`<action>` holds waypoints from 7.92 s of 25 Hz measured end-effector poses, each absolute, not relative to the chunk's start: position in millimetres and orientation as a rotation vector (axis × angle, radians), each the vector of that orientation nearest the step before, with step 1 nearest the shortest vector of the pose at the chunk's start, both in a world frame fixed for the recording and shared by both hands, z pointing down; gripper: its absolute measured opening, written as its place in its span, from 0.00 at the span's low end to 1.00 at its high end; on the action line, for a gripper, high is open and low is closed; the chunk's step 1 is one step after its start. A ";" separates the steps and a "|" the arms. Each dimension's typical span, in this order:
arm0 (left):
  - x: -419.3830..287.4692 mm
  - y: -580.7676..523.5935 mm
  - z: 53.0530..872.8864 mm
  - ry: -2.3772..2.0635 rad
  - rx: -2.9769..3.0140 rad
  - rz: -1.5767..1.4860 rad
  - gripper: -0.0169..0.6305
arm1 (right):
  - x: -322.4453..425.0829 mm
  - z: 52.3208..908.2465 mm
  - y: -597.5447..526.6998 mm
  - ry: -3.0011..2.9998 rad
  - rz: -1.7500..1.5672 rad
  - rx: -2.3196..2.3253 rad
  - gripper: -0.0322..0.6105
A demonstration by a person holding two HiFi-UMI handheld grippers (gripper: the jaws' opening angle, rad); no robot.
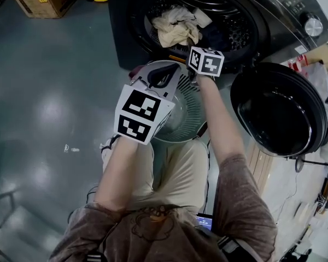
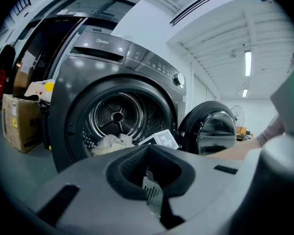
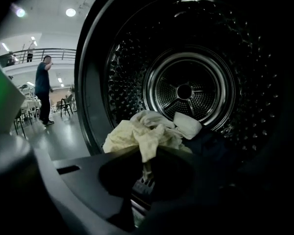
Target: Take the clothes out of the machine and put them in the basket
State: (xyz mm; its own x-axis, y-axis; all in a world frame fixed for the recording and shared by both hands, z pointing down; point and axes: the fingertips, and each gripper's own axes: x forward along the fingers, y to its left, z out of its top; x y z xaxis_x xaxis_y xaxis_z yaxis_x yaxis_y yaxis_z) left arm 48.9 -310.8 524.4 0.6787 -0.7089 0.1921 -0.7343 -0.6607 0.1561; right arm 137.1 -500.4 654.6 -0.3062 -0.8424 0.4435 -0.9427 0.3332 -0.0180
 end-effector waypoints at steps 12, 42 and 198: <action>57.0 -294.6 525.5 -1.211 2.699 0.232 0.04 | 151.8 630.5 -400.1 -2.372 0.393 1.522 0.10; 70.5 -287.5 527.1 -1.198 2.711 0.237 0.04 | 129.5 633.7 -185.1 -2.474 0.544 1.292 0.13; 34.6 -369.1 578.3 -0.981 2.608 0.183 0.04 | 164.7 750.3 -620.0 -1.771 0.396 1.042 0.72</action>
State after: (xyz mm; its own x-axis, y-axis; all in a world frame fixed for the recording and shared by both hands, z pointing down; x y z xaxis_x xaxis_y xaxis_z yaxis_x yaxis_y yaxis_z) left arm 34.6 -369.1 578.3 0.7521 -0.6141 0.2392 -0.6590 -0.7001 0.2750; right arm 164.7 -620.0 750.3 -0.1266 -0.4676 0.8748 -0.7956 0.5746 0.1920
